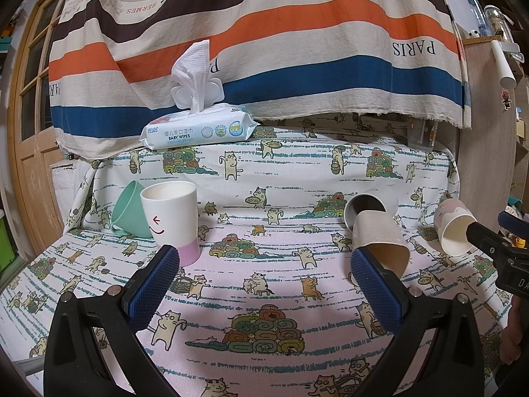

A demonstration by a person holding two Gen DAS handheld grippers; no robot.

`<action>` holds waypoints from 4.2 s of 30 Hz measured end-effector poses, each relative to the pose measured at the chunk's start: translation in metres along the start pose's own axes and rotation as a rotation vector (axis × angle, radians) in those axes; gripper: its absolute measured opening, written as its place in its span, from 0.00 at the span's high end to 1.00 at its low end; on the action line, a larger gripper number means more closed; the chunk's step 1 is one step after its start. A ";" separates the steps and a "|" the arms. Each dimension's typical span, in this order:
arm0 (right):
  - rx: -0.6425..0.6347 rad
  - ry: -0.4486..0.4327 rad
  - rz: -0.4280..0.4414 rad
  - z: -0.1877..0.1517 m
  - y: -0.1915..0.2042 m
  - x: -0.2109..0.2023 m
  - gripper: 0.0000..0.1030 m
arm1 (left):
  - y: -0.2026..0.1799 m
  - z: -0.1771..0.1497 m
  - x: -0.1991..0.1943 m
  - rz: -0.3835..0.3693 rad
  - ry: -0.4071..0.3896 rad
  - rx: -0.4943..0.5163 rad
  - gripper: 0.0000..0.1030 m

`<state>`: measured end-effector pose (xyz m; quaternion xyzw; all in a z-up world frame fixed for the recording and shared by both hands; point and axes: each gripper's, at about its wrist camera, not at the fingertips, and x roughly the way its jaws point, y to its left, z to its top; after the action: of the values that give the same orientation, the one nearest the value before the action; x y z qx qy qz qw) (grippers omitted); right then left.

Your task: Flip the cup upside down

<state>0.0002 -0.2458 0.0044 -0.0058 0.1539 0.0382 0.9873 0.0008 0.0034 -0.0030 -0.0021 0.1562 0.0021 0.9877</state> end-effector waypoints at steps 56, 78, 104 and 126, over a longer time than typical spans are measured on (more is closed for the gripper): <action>0.443 0.109 -0.186 -0.014 -0.094 0.016 0.00 | -0.131 0.048 0.181 -0.356 0.776 0.085 0.25; 0.394 0.092 -0.180 -0.010 -0.086 0.013 0.00 | -0.108 0.050 0.116 -0.242 0.618 0.094 0.35; 0.238 0.022 -0.122 -0.001 -0.053 0.002 0.00 | -0.071 0.007 0.072 -0.147 0.504 -0.090 0.16; 0.278 0.086 -0.101 -0.005 -0.061 0.016 0.00 | 0.018 0.027 0.027 -0.085 0.115 -0.020 0.01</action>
<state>0.0182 -0.3056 -0.0053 0.1214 0.1994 -0.0332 0.9718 0.0350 0.0217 0.0146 -0.0189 0.2122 -0.0382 0.9763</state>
